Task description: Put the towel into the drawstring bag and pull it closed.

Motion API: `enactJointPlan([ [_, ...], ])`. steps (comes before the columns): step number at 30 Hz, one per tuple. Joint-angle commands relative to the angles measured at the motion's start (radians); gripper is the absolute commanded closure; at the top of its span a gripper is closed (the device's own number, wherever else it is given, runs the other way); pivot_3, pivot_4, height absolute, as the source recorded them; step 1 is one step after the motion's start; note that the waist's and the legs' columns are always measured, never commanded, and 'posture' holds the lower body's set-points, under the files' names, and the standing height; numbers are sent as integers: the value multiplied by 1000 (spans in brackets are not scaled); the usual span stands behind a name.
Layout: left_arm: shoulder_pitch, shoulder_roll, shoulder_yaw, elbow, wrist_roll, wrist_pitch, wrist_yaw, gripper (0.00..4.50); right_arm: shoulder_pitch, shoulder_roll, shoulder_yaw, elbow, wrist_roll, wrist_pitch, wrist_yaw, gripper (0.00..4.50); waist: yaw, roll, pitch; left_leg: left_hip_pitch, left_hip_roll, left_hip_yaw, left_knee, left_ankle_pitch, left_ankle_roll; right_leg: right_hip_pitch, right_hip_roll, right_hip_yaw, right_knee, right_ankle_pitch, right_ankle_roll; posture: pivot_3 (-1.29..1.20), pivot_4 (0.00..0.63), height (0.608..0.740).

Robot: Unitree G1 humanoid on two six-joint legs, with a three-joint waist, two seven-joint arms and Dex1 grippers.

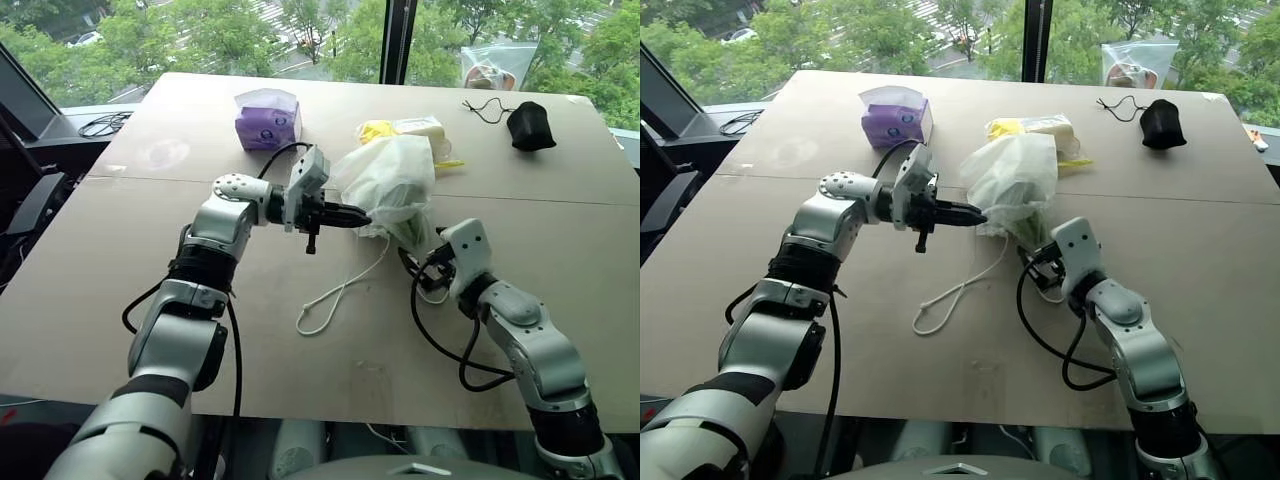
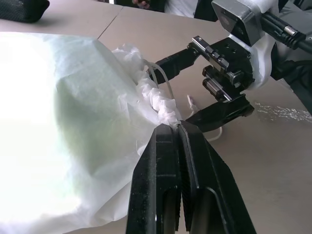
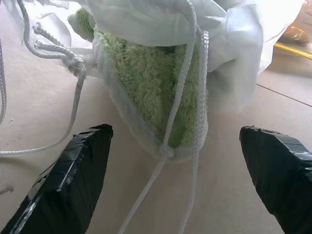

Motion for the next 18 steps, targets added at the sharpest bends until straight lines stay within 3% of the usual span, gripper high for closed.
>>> enactJointPlan([
  [1, -30, 8, 31, 3, 1, -22, -21, 4480, -50, -22, -32, 10, -32, -74, -14, 32, 0, 0, 0, 0, 0, 0, 0, 0, 0, 0, 0, 0, 0, 0, 0, 0, 150, 740],
  [3, -26, 5, 34, -9, -2, -2, -16, 4480, -80, -47, -5, 62, -79, -150, -12, 32, -1, 0, 0, 0, 0, 0, 0, 0, 0, 0, 0, 0, 0, 0, 0, 0, 150, 740],
  [9, 20, -6, 15, -75, -2, 23, -17, 4480, -168, 45, 15, 226, -88, -270, -39, 32, -4, 0, 0, 0, 0, -1, 0, 0, 0, 0, 2, 0, 1, 0, 0, 0, 150, 740],
  [18, 79, -2, 1, -176, -22, 105, -36, 4480, -210, 145, -21, 302, -53, -359, -80, 32, -2, 0, 0, 0, 1, -1, 0, 0, 0, 0, 0, 0, 0, 0, 0, 0, 150, 740],
])
